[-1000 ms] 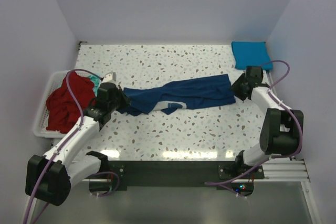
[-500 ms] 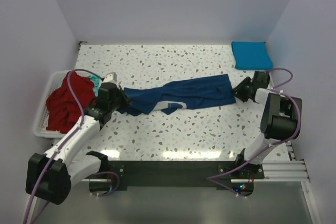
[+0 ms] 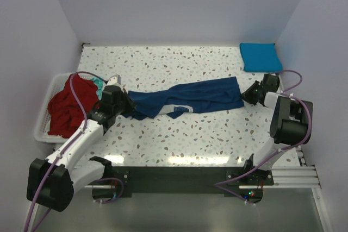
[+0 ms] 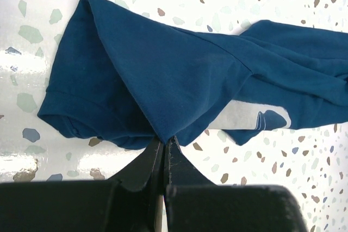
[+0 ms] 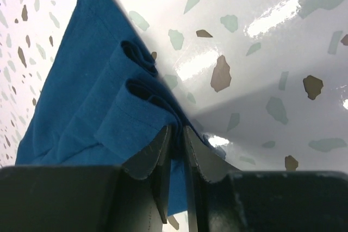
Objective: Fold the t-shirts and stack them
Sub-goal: Flatten the tshirt out
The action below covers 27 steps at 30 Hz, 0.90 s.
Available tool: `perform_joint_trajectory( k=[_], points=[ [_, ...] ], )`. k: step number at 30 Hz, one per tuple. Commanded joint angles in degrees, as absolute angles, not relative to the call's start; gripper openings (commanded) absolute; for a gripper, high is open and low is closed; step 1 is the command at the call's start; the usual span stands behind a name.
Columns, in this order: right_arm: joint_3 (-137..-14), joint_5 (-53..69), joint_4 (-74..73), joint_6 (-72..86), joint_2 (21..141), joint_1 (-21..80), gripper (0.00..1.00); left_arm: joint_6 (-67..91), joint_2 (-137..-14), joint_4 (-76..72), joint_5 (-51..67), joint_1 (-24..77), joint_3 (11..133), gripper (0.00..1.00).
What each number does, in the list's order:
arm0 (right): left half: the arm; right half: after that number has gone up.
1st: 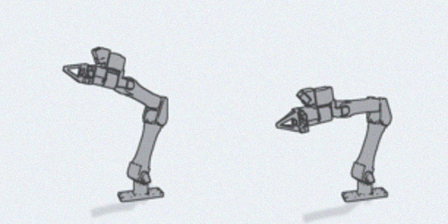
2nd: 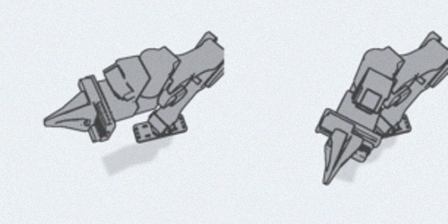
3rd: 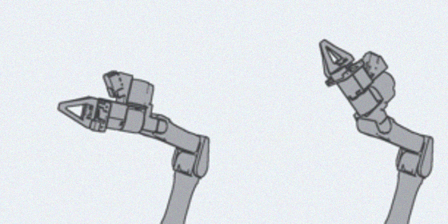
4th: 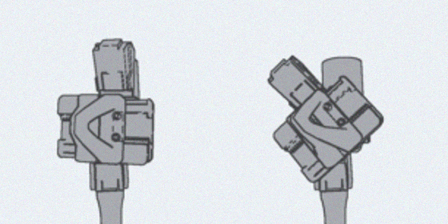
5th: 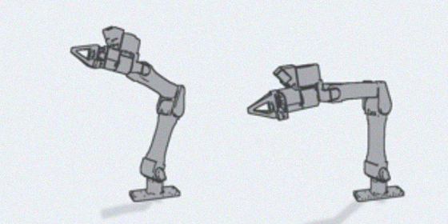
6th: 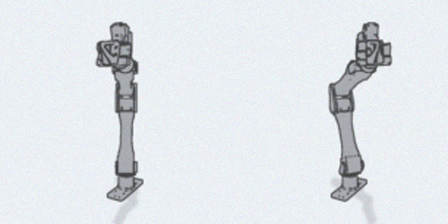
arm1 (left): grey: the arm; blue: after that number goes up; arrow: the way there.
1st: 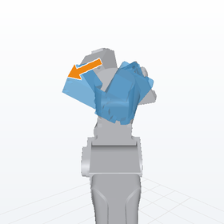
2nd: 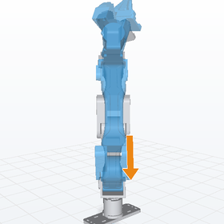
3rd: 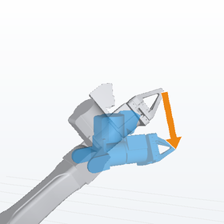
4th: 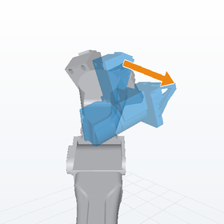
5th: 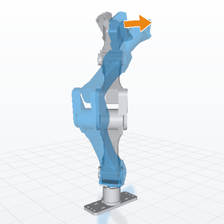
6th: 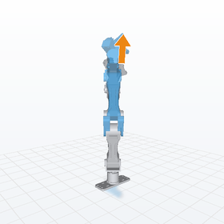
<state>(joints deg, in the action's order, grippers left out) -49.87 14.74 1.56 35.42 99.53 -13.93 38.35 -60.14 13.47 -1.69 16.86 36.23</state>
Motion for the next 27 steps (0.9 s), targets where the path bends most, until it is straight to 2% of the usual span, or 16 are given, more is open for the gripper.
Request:
perform_joint_trajectory(
  k=[1,3,4,5,6,18,23,27],
  points=[
    [-51.67,15.91,0.18,32.52,95.02,-14.15,0.17,37.88,-60.03,12.83,-2.11,16.44,37.88,0.0],
    [-52.55,17.48,-0.43,32.69,94.22,-14.15,0.14,37.88,-60.38,12.92,-2.2,16.44,38.58,0.0],
    [-52.82,17.84,-1.31,32.87,93.26,-14.15,0.11,37.88,-60.55,13.18,-2.11,16.44,39.54,0.0],
    [-53.0,18.54,-1.93,32.96,92.9,-14.15,0.03,37.88,-60.9,13.36,-2.02,16.44,40.16,0.0],
    [-53.61,18.98,-2.19,32.96,92.47,-14.15,0.0,37.62,-61.52,13.62,-2.02,16.44,41.47,0.0],
    [-68.08,23.64,-12.57,35.76,90.18,-13.89,0.0,34.28,-68.81,16.79,-4.22,14.08,56.59,0.0],
    [-83.64,24.87,-17.83,37.09,91.23,-12.83,0.0,31.38,-75.4,18.8,-5.27,8.88,76.43,0.0],
    [-98.65,25.84,-20.3,38.58,91.84,-12.92,0.0,29.62,-82.35,21.44,-6.33,5.19,97.06,0.0]
  ],
)
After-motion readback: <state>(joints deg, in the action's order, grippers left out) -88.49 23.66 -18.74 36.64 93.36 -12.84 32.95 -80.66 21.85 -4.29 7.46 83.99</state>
